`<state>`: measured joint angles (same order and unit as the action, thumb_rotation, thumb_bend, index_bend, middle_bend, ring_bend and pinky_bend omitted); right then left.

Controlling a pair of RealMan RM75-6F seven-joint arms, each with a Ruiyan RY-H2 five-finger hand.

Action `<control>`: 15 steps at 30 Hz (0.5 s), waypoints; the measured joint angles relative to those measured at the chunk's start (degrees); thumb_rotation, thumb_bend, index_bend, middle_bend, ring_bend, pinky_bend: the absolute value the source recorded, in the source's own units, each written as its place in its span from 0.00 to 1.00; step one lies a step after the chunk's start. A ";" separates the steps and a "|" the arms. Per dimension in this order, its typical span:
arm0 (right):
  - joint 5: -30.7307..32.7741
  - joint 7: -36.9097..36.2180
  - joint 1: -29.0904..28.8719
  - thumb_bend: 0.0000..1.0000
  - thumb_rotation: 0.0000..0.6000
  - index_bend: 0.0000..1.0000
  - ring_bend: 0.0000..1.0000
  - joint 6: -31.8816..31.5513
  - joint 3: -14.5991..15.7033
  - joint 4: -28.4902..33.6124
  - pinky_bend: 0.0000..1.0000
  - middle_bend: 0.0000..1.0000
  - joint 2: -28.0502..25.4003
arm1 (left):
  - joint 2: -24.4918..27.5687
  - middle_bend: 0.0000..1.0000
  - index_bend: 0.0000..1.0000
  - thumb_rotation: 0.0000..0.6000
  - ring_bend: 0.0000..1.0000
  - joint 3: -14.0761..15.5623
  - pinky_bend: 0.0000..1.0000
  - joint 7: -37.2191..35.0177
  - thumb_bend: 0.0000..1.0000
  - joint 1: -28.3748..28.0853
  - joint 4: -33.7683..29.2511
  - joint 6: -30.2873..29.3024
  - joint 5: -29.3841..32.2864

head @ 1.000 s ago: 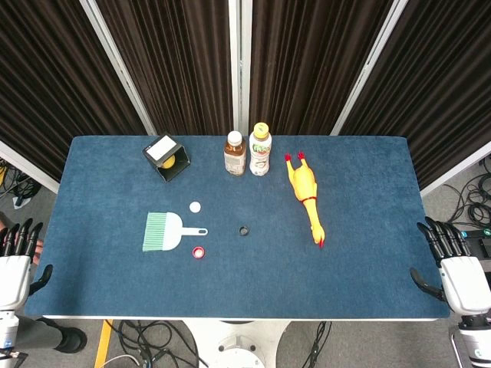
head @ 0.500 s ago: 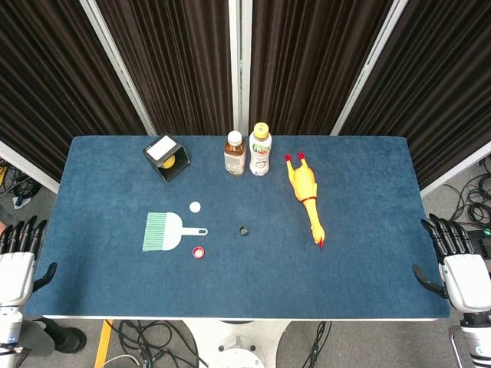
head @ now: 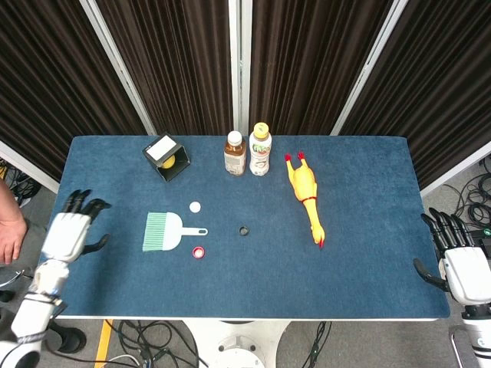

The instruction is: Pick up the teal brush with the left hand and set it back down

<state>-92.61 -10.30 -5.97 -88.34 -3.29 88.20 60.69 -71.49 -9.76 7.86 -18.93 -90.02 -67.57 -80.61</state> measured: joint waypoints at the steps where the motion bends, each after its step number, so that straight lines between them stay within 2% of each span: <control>1: 0.09 -0.04 0.01 0.22 1.00 0.00 0.00 0.00 -0.02 -0.15 0.00 0.03 -0.14 | -0.62 0.28 0.29 1.00 0.11 -0.31 0.05 0.32 0.27 -1.28 0.31 1.67 0.75; 6: 0.67 -0.04 0.00 0.22 1.00 0.00 0.00 0.12 -0.26 -0.31 0.00 0.03 -1.00 | -5.63 0.28 0.29 1.00 0.11 -1.47 0.05 5.09 0.28 -7.19 2.18 8.27 5.45; 15: 1.11 -0.01 0.12 0.22 1.00 0.00 0.00 0.02 -0.38 -0.21 0.00 0.04 -1.61 | -15.18 0.33 0.30 1.00 0.14 -2.09 0.05 16.75 0.28 -14.70 6.38 13.83 13.75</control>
<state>-91.50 -10.31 -5.86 -88.32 -3.67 87.99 59.08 -86.66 -11.85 24.61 -33.63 -83.65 -53.74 -66.86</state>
